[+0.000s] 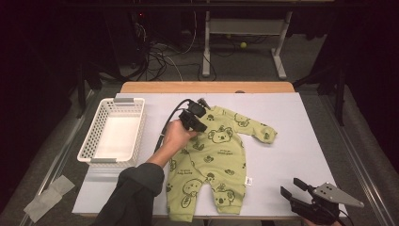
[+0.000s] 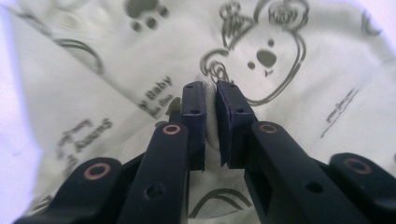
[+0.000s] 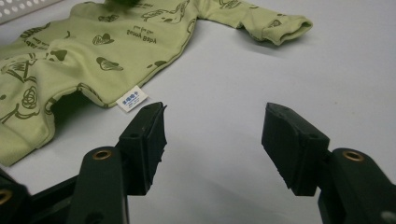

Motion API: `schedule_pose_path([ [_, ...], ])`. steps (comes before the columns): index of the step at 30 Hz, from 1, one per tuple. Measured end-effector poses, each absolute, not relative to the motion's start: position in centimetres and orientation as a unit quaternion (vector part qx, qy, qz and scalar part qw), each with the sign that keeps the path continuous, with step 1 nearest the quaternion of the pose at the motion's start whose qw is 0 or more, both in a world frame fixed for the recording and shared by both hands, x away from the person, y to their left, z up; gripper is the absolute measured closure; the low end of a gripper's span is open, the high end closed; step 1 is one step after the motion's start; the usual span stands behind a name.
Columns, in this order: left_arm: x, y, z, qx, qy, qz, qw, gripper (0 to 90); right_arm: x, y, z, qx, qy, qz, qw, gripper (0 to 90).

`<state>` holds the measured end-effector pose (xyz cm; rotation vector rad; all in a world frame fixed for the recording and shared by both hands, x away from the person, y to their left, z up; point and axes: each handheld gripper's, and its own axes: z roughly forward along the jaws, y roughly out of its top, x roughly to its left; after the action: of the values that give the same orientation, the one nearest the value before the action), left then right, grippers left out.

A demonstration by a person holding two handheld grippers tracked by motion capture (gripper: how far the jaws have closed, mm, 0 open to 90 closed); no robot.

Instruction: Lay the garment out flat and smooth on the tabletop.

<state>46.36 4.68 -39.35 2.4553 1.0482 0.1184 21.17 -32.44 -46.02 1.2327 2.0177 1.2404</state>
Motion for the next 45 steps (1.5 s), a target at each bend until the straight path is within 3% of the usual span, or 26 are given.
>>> schedule_pose_path([
  [20, 45.1, 14.8, -33.9, 0.804, 0.479, 0.125, 0.331, 78.4, 21.7, -32.1, -46.2, 0.447, 0.741, 0.448, 0.226, 40.4],
  [45, 46.6, 21.1, -38.1, 0.747, 0.579, 0.13, 0.299, 78.1, 22.7, -31.3, -45.7, 0.444, 0.75, 0.438, 0.217, 41.5],
])
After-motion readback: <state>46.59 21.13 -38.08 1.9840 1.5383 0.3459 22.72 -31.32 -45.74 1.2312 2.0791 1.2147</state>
